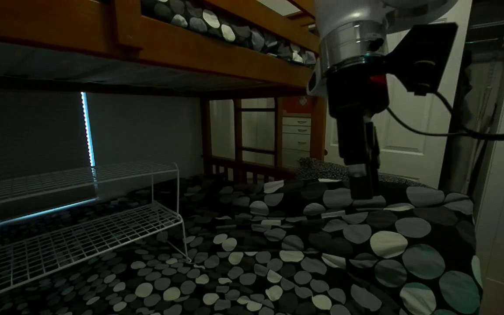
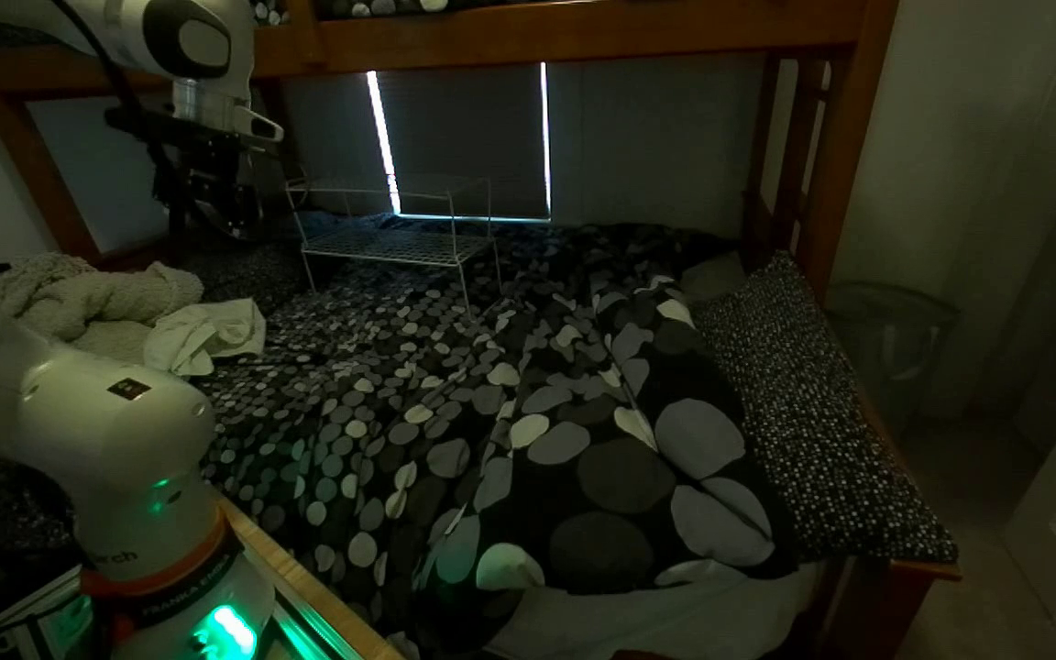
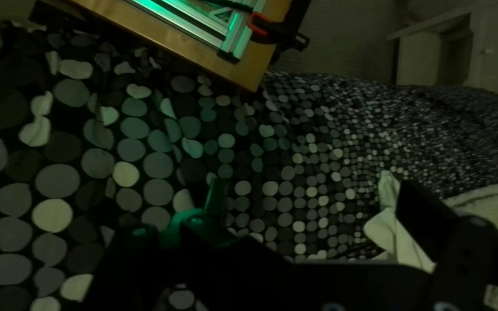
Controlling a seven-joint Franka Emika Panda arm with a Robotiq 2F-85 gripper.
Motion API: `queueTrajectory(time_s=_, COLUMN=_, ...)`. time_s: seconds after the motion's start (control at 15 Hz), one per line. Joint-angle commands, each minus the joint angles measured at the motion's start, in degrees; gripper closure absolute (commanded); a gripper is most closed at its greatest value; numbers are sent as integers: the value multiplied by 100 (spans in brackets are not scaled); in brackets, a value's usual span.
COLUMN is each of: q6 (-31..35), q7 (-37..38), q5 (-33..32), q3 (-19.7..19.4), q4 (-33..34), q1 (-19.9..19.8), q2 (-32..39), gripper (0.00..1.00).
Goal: Move the white pillow case to the right
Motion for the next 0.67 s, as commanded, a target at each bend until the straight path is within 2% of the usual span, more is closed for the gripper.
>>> queueTrajectory(time_s=0.0, q6=428, q7=-475, q5=725, q3=147, q4=-123, q1=365, q2=492, gripper=0)
queueTrajectory(time_s=0.4, q6=838, q7=-270, q5=964, q3=785, q4=109, q1=713, q2=1482, gripper=0)
queueTrajectory(time_s=0.6, q6=1720, q7=196, q5=803, q3=1190, q4=207, q1=784, q2=1883, gripper=0)
